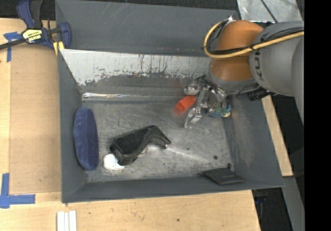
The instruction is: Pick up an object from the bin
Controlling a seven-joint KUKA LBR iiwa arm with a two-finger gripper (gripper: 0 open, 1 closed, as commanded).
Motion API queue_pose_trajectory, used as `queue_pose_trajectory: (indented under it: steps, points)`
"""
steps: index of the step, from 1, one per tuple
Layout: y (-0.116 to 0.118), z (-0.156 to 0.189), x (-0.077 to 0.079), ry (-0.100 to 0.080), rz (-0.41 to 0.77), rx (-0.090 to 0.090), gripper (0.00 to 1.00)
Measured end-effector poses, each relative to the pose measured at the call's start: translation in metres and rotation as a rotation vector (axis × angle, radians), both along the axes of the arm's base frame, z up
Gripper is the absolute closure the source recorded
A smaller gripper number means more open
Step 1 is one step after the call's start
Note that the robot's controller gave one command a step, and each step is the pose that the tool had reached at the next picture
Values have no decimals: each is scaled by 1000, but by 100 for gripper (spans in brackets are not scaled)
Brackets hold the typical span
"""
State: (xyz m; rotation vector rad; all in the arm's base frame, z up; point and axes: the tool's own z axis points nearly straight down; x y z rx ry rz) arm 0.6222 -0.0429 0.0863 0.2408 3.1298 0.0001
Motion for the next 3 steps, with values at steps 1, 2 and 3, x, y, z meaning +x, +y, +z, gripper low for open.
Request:
queue_pose_trajectory:
  steps: [1,2,3]
  points:
    - [-13,-11,1,15,-91,15,0]
    - [-22,-8,7,-19,-102,1,100]
    - [-6,119,-3,-10,-89,0,100]
